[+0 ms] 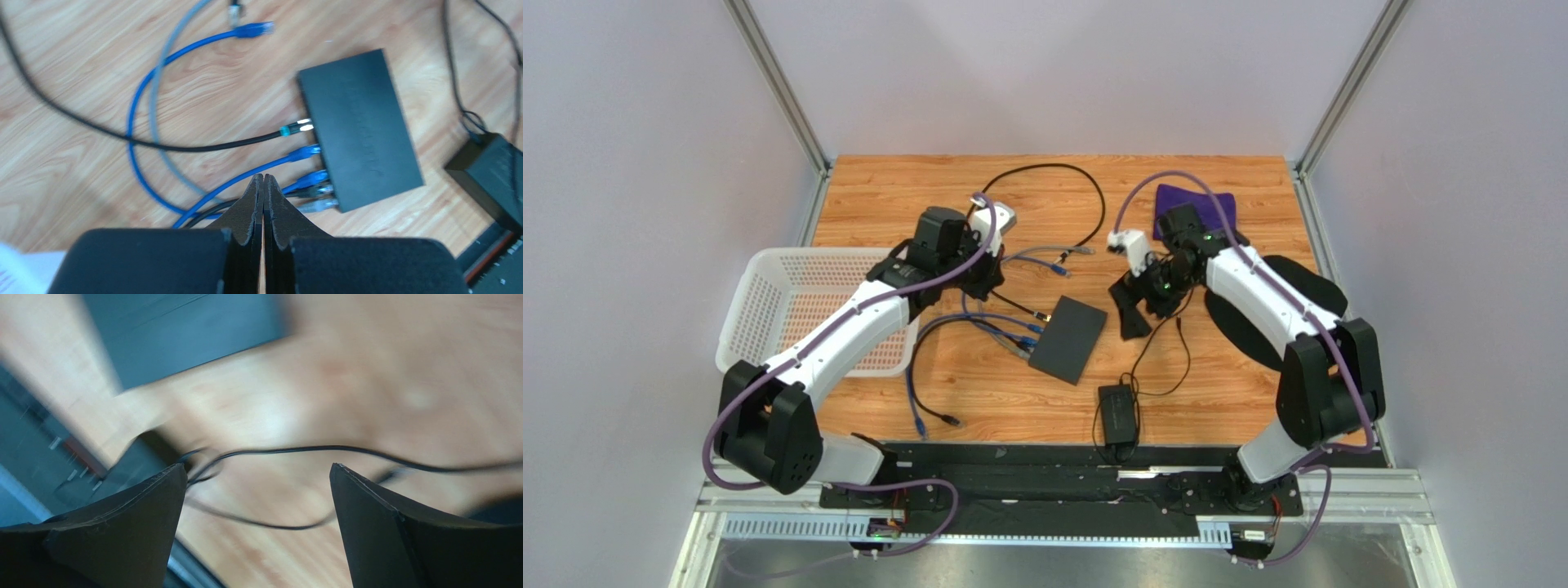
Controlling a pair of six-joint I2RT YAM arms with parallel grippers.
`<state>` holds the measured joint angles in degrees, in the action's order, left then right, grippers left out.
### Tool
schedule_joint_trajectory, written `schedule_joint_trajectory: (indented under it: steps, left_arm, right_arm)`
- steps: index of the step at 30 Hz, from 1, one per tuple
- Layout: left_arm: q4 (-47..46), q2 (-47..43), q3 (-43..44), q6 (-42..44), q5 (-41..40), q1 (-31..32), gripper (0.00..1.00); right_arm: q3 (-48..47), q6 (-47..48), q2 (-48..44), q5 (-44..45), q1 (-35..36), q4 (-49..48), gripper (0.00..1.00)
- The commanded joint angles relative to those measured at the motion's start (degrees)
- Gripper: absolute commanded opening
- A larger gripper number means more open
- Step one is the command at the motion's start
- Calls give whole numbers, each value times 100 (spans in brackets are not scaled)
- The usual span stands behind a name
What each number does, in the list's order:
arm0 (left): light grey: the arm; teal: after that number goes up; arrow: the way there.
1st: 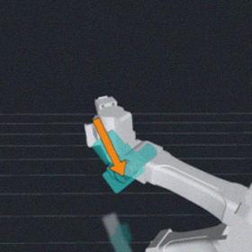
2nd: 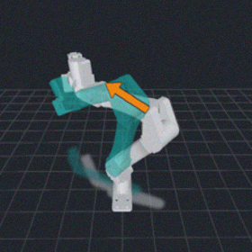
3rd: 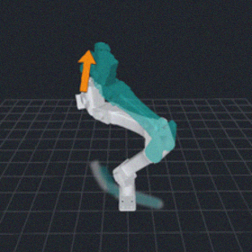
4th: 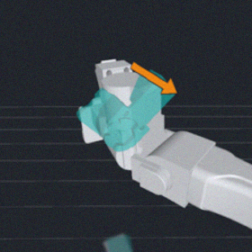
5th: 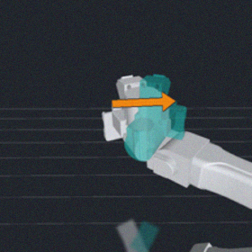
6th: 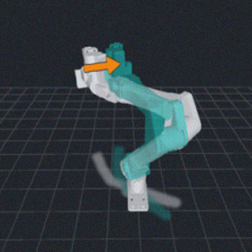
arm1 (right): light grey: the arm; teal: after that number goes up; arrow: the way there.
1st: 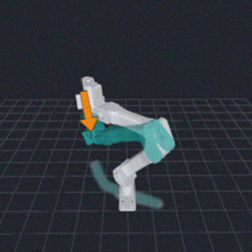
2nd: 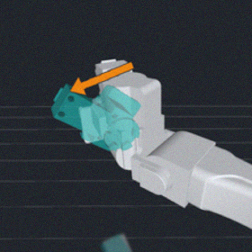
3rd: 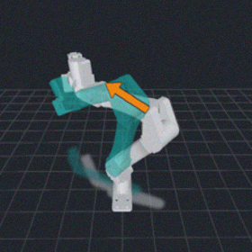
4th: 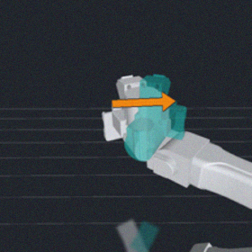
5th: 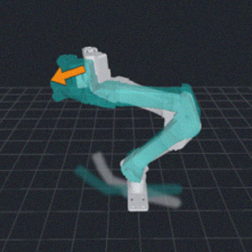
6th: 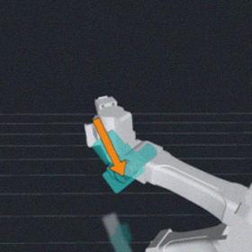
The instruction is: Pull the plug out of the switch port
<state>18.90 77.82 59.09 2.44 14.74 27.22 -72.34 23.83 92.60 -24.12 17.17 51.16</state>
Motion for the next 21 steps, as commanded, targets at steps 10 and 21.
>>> schedule_joint_trajectory:
  steps: [10,21]
  left_arm:
    - [-26,347,806,-507,-429,-1184,0]
    - [-140,-215,-11,-279,-613,-1193,0]
  right_arm:
    - [308,1862,-191,-1034,1762,351,77]
    - [535,2827,356,-182,2616,905,66]
